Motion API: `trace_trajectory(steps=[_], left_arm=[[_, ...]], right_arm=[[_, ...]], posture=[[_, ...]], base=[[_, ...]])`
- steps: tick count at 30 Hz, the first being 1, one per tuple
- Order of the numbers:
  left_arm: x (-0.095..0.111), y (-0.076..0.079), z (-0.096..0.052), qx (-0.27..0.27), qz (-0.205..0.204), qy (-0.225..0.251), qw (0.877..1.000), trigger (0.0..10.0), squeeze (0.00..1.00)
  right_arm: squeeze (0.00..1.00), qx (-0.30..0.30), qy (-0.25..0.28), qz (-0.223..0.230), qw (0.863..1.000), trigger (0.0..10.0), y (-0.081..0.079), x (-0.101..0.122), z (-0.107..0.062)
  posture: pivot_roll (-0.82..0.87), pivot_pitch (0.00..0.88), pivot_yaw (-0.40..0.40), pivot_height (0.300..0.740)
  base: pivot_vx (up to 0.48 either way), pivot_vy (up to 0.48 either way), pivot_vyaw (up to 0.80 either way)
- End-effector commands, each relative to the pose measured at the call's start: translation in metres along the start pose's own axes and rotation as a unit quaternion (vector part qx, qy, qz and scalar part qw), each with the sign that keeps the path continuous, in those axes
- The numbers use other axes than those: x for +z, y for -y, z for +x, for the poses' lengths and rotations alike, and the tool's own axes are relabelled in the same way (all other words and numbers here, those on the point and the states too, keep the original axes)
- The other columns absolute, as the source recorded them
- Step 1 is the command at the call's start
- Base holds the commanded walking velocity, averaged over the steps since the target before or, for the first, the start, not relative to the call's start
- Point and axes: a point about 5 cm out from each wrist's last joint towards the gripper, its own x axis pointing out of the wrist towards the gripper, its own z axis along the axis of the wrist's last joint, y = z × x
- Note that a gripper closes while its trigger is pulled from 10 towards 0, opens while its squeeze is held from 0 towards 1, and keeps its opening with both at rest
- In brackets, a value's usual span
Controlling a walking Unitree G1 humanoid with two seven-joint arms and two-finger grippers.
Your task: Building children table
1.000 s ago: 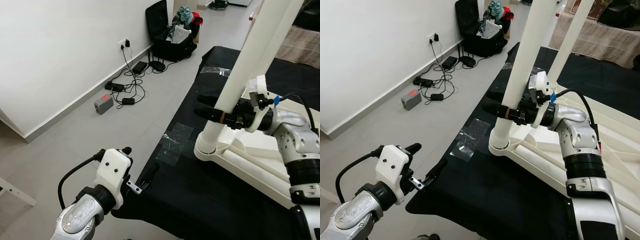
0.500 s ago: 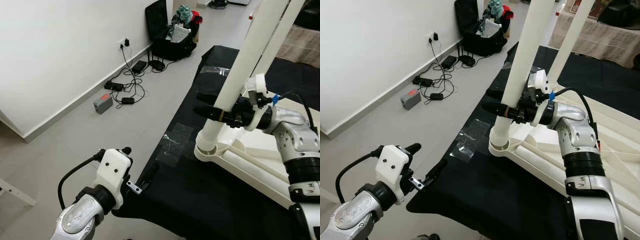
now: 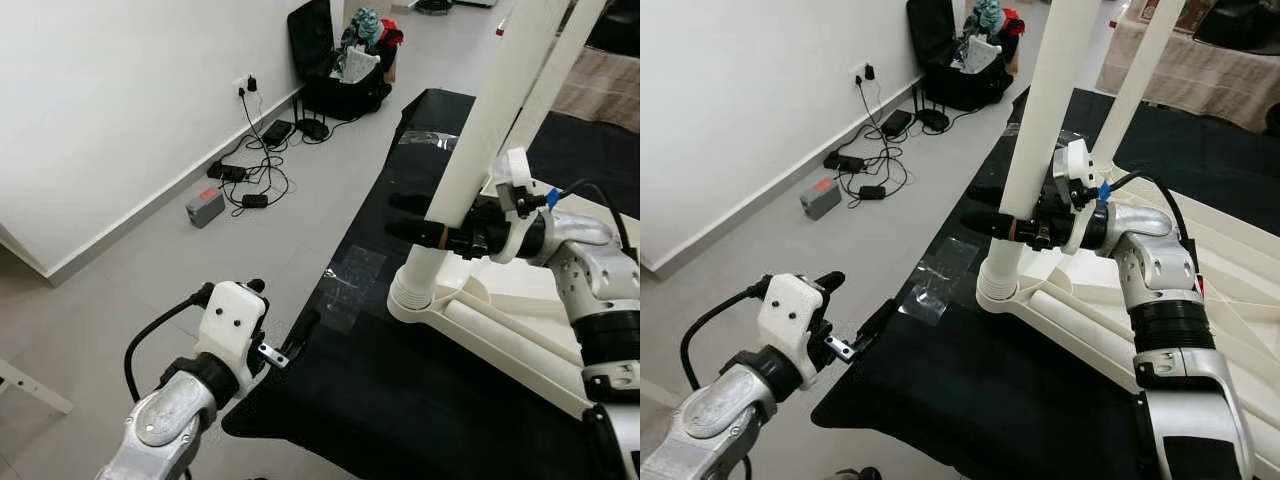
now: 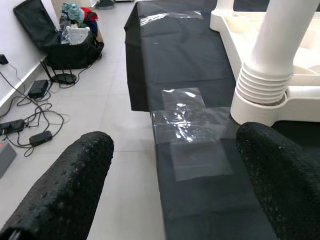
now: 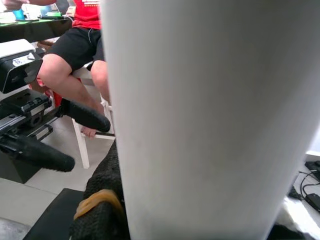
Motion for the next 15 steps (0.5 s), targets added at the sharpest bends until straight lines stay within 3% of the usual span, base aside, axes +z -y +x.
trace_trajectory(steps=[1,15], left_arm=[[-0.0013,0.0012,-0.0003,-0.003,0.002,-0.006,1.000,10.0,0.00],[-0.0006,-0.0060,-0.0029,0.009,0.004,-0.009,1.000,10.0,0.00]], right_arm=[[0.00,0.013,-0.043,0.036,0.998,10.0,-0.0070,-0.0227,0.0006],[0.00,0.010,-0.050,0.035,0.998,10.0,-0.0045,-0.0222,-0.0015]], posture=[[0.09,0.222,-0.005,0.740],[0.08,0.249,-0.003,0.740]], base=[[0.000,0.000,0.00],[0.000,0.000,0.00]])
